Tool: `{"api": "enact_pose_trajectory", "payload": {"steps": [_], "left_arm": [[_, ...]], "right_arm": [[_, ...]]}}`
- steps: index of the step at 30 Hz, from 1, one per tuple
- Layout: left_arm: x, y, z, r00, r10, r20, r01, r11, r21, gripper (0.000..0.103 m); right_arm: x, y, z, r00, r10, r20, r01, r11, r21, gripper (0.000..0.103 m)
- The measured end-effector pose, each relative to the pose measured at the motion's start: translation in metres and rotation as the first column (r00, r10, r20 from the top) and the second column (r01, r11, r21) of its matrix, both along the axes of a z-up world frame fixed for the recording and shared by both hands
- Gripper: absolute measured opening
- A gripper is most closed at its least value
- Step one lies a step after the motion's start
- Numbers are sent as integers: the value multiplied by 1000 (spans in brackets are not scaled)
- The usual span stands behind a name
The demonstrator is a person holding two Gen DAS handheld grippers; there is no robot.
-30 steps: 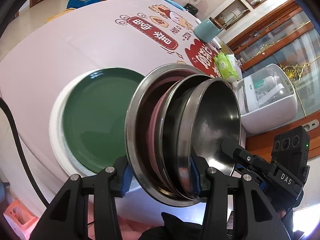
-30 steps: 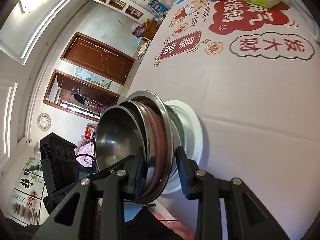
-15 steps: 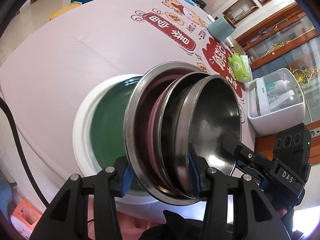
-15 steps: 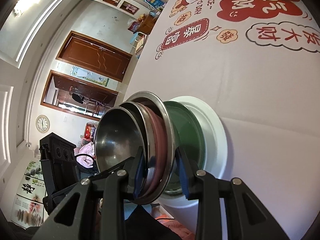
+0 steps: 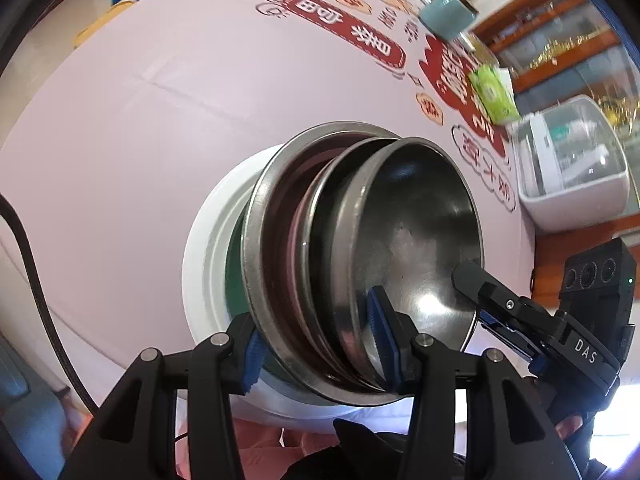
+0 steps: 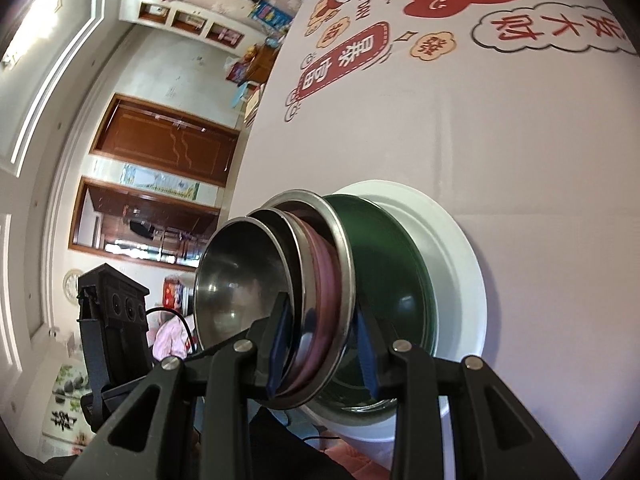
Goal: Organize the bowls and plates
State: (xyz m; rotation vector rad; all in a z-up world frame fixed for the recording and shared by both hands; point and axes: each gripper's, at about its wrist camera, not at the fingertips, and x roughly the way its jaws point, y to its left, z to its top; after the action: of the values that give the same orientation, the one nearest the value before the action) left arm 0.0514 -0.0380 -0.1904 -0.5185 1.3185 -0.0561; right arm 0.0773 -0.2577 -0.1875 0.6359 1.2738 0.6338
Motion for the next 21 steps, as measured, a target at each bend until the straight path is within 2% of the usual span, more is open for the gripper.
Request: {"api": "enact_pose_trajectory", "payload": {"steps": [11, 19, 21], "left_arm": [[12, 5, -8, 987, -159, -2, 159, 987, 13, 45], [9, 10, -6, 975, -220, 18, 219, 975, 28, 48], [7, 13, -3, 972, -231, 37, 230, 973, 24, 53]], "right_arm": [[-24, 3, -1, 991, -136, 7, 136, 989, -58, 31], [-39, 8, 16, 976, -201, 88, 212, 967, -144, 32], [-42, 9, 18, 972, -213, 99, 227, 961, -160, 32]]}}
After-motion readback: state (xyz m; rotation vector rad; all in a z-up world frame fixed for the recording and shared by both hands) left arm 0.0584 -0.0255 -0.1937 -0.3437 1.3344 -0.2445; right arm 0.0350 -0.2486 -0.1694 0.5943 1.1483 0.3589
